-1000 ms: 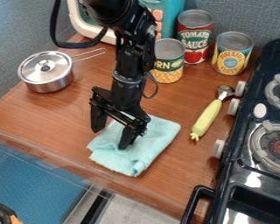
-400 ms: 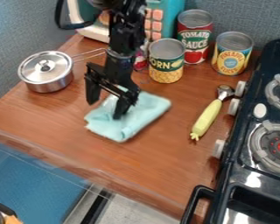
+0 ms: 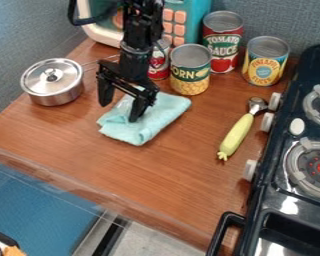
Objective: Move the light blue cloth to the lower right corner of the table below the light yellow spoon
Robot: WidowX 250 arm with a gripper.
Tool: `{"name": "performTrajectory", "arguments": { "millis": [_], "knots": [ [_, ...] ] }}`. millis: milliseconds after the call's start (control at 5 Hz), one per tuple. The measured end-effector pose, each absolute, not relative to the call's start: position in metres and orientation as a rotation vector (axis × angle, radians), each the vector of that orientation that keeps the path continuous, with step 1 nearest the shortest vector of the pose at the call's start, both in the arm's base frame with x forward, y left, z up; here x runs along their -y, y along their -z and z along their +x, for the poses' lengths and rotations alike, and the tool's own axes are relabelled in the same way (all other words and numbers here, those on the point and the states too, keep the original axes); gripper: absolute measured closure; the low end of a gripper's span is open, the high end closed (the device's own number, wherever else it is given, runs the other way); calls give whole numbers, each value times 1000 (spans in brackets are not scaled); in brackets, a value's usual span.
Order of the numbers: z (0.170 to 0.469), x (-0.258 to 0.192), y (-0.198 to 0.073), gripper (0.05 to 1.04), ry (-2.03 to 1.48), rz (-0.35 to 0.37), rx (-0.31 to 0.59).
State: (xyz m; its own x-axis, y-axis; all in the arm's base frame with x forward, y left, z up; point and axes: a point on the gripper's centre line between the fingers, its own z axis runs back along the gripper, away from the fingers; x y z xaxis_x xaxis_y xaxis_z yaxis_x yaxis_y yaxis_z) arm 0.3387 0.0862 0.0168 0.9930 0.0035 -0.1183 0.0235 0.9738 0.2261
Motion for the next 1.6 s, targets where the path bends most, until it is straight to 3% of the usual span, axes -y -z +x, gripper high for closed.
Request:
{"name": "performTrajectory", "arguments": {
  "millis": [400, 1000, 1600],
  "knots": [
    [327, -87, -14, 83, 2, 218, -111],
    [269, -41, -11, 85, 75, 166, -151],
    [265, -28, -7, 86, 57, 132, -139]
  ]
}}
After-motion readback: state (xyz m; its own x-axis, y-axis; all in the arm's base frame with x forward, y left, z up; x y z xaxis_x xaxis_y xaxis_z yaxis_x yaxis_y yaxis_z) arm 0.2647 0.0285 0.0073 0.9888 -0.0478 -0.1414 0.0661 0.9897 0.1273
